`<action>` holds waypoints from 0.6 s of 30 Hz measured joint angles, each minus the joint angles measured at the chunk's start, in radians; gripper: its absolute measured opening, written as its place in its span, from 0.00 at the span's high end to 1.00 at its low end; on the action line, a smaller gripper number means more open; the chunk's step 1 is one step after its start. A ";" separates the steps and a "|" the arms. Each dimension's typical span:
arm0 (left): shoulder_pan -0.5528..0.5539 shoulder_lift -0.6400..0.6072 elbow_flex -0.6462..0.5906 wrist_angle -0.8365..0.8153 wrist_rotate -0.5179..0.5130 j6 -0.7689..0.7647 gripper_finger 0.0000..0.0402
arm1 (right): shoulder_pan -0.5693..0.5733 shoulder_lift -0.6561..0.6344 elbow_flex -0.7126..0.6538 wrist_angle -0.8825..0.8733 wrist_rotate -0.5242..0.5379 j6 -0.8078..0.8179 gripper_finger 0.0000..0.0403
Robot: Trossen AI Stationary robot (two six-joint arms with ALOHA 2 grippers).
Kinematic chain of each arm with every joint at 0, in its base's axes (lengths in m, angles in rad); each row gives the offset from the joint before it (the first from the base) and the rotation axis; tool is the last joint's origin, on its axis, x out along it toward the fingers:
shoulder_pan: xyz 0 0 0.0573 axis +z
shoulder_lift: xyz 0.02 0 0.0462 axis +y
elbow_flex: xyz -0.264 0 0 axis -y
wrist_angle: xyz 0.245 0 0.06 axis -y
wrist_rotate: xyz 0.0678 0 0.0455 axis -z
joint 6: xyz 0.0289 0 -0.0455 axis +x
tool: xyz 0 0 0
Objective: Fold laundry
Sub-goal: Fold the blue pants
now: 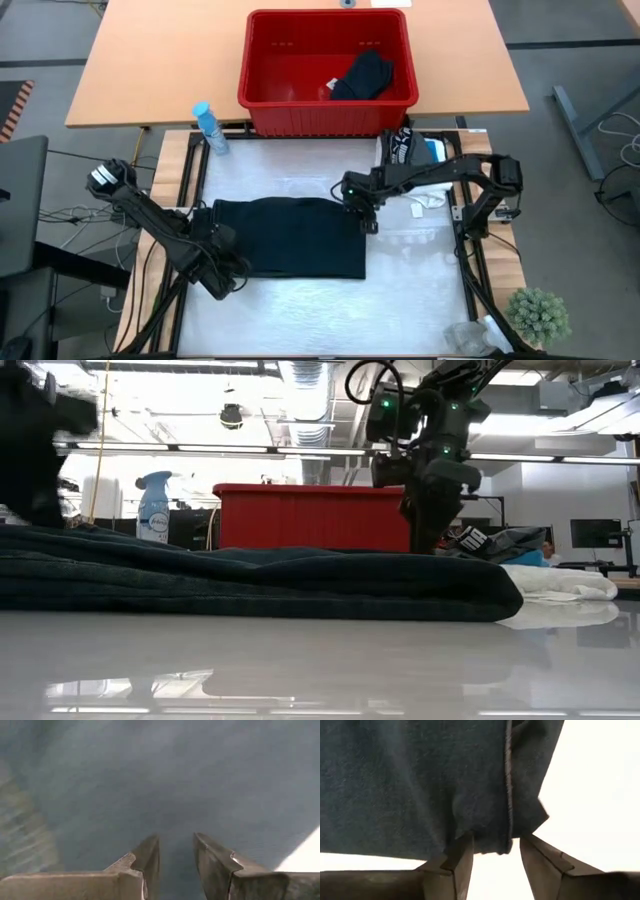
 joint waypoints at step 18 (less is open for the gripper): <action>0.351 0.180 0.125 1.276 -0.075 1.311 0.93 | -0.006 0.000 -0.001 0.024 0.000 -0.035 0.85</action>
